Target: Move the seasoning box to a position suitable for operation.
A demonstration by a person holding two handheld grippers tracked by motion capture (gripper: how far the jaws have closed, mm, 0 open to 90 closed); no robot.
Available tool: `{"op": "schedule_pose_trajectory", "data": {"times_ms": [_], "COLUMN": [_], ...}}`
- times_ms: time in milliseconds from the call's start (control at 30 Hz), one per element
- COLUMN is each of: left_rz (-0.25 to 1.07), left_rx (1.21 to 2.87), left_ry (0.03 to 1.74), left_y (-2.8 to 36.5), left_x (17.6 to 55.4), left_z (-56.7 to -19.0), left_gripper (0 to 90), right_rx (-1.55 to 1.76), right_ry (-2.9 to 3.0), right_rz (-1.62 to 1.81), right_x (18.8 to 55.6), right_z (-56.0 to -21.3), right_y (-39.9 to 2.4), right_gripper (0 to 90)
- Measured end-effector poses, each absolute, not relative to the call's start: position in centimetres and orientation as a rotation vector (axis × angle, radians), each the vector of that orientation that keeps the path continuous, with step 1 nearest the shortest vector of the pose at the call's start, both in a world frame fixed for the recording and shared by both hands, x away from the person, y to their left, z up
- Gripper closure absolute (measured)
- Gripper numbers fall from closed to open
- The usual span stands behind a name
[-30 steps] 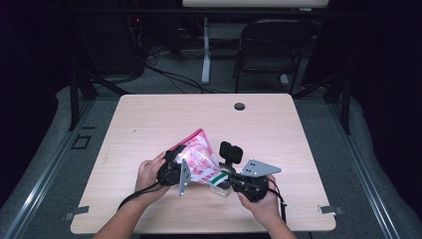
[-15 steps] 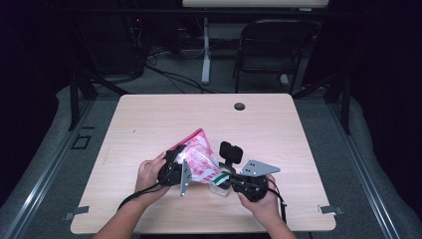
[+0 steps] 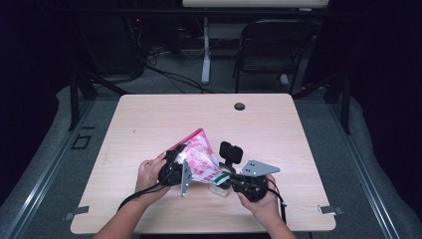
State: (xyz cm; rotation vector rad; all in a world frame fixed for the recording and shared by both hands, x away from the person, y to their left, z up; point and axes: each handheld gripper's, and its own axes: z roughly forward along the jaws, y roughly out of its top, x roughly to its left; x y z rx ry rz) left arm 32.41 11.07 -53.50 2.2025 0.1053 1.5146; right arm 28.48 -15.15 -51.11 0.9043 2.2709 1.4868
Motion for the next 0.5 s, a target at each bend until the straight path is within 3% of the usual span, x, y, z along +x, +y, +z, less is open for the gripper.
{"op": "schedule_pose_trajectory", "data": {"times_ms": [500], "left_rz": [1.539], "left_rx": [2.200], "left_ry": [0.094], "left_y": [10.98], "left_x": [32.26], "left_z": [-53.39], "left_gripper": [64.0], "right_rx": [0.897], "right_ry": [2.273], "right_rz": [1.475], "right_x": [28.41], "right_z": [-51.07], "right_y": [-15.15], "right_gripper": [90.0]}}
